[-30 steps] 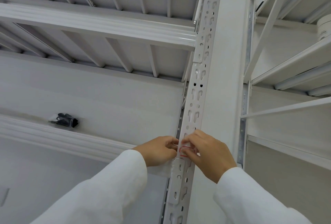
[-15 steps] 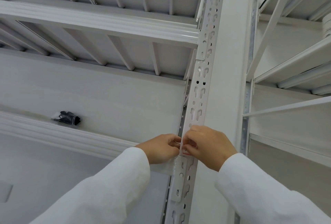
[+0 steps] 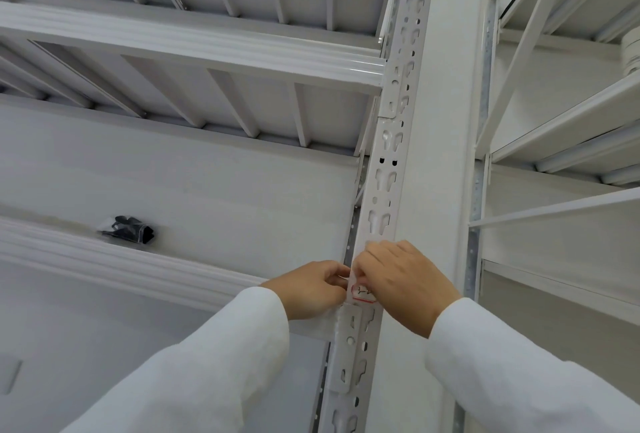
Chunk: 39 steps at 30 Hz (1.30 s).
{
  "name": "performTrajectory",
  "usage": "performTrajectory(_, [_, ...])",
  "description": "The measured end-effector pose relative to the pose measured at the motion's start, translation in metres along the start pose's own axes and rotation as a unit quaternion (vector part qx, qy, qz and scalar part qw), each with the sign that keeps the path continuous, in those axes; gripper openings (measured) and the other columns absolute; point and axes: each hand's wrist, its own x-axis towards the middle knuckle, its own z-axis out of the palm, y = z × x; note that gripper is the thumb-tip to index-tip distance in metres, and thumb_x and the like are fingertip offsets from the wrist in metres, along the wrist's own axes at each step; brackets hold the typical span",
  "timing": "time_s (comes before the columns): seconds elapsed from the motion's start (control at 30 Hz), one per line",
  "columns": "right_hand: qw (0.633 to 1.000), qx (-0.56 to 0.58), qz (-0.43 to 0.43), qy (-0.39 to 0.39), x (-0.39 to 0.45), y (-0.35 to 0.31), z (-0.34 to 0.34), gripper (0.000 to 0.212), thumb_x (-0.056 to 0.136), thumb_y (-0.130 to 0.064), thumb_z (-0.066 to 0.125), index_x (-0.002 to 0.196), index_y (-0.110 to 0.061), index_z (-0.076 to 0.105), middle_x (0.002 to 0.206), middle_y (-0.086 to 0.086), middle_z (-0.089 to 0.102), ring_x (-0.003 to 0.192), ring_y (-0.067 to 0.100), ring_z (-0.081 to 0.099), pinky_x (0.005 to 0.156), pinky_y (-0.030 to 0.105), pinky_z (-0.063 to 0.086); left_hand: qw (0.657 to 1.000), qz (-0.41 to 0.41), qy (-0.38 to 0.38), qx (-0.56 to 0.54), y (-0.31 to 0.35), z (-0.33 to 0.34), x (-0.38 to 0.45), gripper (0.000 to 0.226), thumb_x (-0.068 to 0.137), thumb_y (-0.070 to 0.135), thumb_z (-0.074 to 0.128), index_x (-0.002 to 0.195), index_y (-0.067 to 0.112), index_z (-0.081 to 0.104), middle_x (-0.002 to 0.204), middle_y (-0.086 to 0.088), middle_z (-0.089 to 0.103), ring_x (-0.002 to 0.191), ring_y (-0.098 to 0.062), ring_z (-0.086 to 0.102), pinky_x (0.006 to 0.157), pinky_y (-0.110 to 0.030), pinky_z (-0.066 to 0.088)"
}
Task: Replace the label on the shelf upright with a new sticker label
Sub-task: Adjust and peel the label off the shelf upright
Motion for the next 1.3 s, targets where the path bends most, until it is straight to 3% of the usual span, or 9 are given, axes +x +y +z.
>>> performTrajectory(0.07, [1.000, 0.017, 0.008, 0.016, -0.003, 0.004, -0.001, 0.013, 0.082, -0.029, 0.048, 0.092, -0.024, 0.053, 0.079, -0.005, 0.059, 0.066, 0.016, 0.056, 0.060, 0.028, 0.050, 1.000, 0.004, -0.003, -0.005, 0.001, 0.000, -0.001, 0.045, 0.084, 0.001, 0.039, 0.124, 0.017, 0.053, 0.124, -0.002, 0.064, 0.116, -0.015, 0.058, 0.100, -0.024, 0.041])
performTrajectory(0.2, [0.999, 0.030, 0.006, 0.028, -0.016, 0.010, 0.001, 0.035, 0.065, -0.015, 0.079, 0.095, -0.027, 0.067, 0.097, -0.001, 0.066, 0.089, 0.021, 0.060, 0.075, 0.033, 0.051, 1.000, 0.001, 0.006, 0.002, 0.002, 0.000, -0.001, 0.044, 0.086, 0.003, 0.040, 0.125, 0.017, 0.053, 0.124, -0.001, 0.064, 0.106, -0.011, 0.057, 0.090, -0.019, 0.039])
performTrajectory(0.37, [0.998, 0.047, 0.000, 0.037, -0.015, 0.007, 0.002, 0.008, 0.079, -0.024, 0.062, 0.081, -0.026, 0.070, 0.096, -0.001, 0.067, 0.095, 0.018, 0.051, 0.069, 0.032, 0.051, 1.000, -0.004, -0.002, -0.001, 0.001, 0.000, -0.001, 0.046, 0.085, 0.004, 0.041, 0.128, 0.016, 0.052, 0.125, 0.000, 0.064, 0.115, -0.013, 0.058, 0.102, -0.024, 0.040])
performTrajectory(0.43, [0.998, 0.047, 0.000, 0.031, -0.011, 0.006, 0.000, 0.003, 0.076, -0.022, 0.068, 0.074, -0.025, 0.068, 0.095, -0.001, 0.068, 0.093, 0.019, 0.054, 0.066, 0.031, 0.050, 1.000, -0.006, -0.002, 0.001, 0.001, -0.001, -0.001, 0.046, 0.085, 0.004, 0.041, 0.128, 0.015, 0.051, 0.125, -0.001, 0.064, 0.116, -0.014, 0.058, 0.103, -0.025, 0.040])
performTrajectory(0.57, [0.999, 0.041, -0.010, 0.011, -0.005, 0.003, -0.002, 0.019, 0.063, -0.014, 0.081, 0.072, -0.022, 0.066, 0.092, -0.001, 0.067, 0.084, 0.021, 0.063, 0.060, 0.029, 0.051, 1.000, -0.007, -0.006, -0.006, 0.000, 0.000, -0.001, 0.046, 0.085, 0.002, 0.041, 0.129, 0.013, 0.050, 0.127, -0.004, 0.063, 0.119, -0.017, 0.057, 0.108, -0.030, 0.039])
performTrajectory(0.93, [0.999, 0.023, -0.027, 0.027, -0.004, 0.002, 0.009, 0.027, 0.062, -0.008, 0.075, 0.083, -0.020, 0.063, 0.091, -0.005, 0.065, 0.088, 0.018, 0.060, 0.072, 0.030, 0.053, 1.000, -0.007, -0.001, 0.001, -0.002, -0.001, 0.002, 0.045, 0.084, 0.004, 0.041, 0.126, 0.015, 0.052, 0.125, -0.003, 0.064, 0.118, -0.016, 0.058, 0.107, -0.032, 0.040])
performTrajectory(1.07, [0.998, 0.052, -0.010, 0.039, -0.009, 0.002, 0.012, 0.026, 0.067, -0.005, 0.073, 0.086, -0.020, 0.061, 0.092, -0.004, 0.064, 0.094, 0.016, 0.049, 0.076, 0.030, 0.052, 1.000, -0.005, 0.000, -0.007, -0.001, 0.000, 0.001, 0.045, 0.085, 0.004, 0.041, 0.127, 0.015, 0.052, 0.125, -0.002, 0.064, 0.114, -0.014, 0.058, 0.102, -0.025, 0.041])
performTrajectory(1.2, [0.992, 0.106, 0.047, 0.046, -0.008, 0.002, 0.006, 0.019, 0.083, -0.024, 0.054, 0.098, -0.020, 0.063, 0.095, -0.001, 0.065, 0.088, 0.018, 0.057, 0.073, 0.029, 0.051, 1.000, 0.001, 0.000, -0.004, -0.001, 0.000, 0.001, 0.046, 0.084, 0.003, 0.040, 0.127, 0.016, 0.053, 0.125, -0.001, 0.064, 0.116, -0.014, 0.057, 0.102, -0.025, 0.041])
performTrajectory(1.3, [0.993, 0.104, 0.045, 0.044, -0.007, 0.004, 0.003, 0.023, 0.083, -0.032, 0.050, 0.088, -0.023, 0.071, 0.098, 0.000, 0.067, 0.090, 0.021, 0.061, 0.073, 0.032, 0.052, 1.000, -0.004, 0.005, 0.000, -0.001, 0.000, 0.001, 0.045, 0.085, 0.003, 0.041, 0.127, 0.016, 0.052, 0.125, -0.001, 0.064, 0.117, -0.015, 0.057, 0.103, -0.027, 0.041])
